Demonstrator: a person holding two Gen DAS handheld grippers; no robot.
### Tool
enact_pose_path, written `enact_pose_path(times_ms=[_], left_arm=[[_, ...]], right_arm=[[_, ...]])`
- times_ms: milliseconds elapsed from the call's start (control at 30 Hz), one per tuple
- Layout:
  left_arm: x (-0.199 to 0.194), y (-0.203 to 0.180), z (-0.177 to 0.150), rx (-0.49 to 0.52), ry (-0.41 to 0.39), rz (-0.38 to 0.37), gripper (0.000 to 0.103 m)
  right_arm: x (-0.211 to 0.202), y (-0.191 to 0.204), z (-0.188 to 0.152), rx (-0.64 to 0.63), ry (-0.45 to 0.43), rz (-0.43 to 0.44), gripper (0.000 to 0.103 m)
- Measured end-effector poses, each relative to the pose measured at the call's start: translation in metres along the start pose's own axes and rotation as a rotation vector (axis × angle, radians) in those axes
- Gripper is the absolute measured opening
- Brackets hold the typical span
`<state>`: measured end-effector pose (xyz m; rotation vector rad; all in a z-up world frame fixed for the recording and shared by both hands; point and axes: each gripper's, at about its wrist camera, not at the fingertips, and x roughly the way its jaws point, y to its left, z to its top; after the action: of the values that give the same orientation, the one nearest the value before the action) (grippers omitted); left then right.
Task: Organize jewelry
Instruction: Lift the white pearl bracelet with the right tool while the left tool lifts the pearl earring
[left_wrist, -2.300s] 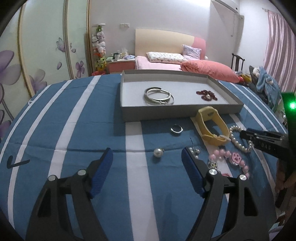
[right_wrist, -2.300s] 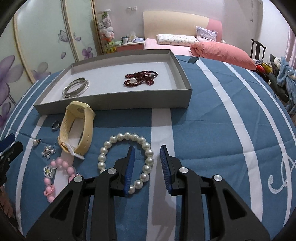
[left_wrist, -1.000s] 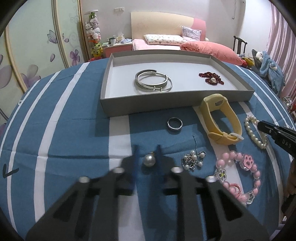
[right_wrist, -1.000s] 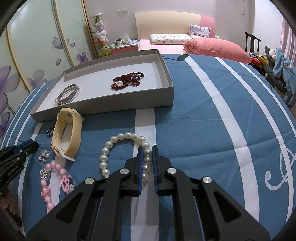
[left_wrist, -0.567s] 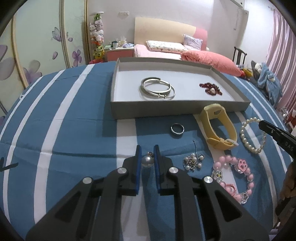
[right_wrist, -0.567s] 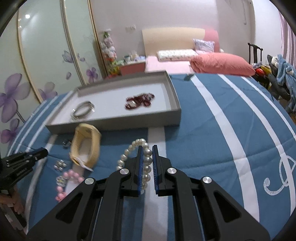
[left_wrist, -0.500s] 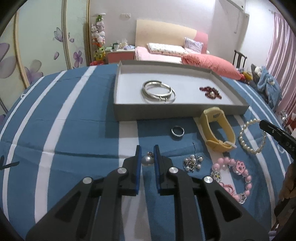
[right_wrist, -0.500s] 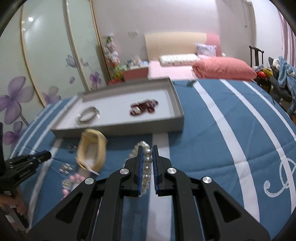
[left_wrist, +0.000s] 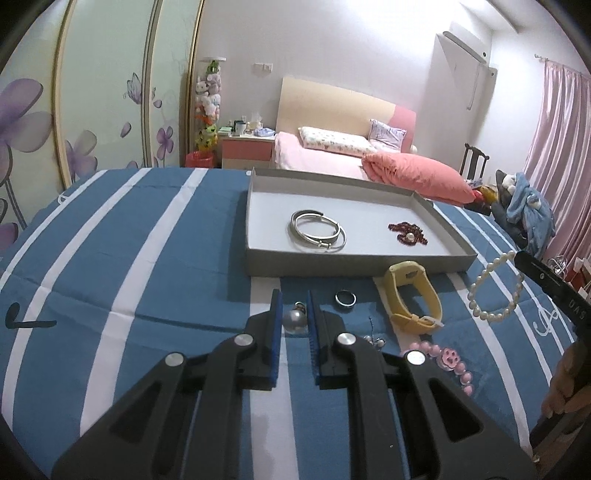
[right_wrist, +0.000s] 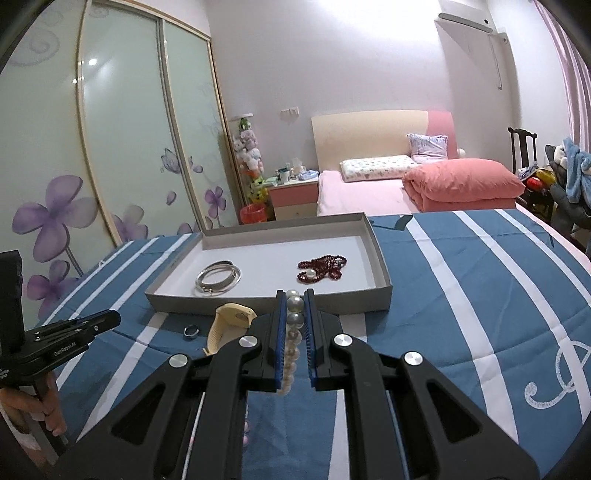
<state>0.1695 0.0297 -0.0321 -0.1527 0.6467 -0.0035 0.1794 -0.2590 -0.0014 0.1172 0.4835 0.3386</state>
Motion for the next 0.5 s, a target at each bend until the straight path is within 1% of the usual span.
enact_pose_path(times_ms=[500], left_arm=[[-0.006,-0.003,0.003,0.000,-0.032,-0.012,0.014]], right_arm=[[-0.013,-0.005,0.003,0.030,-0.078,-0.001,0.010]])
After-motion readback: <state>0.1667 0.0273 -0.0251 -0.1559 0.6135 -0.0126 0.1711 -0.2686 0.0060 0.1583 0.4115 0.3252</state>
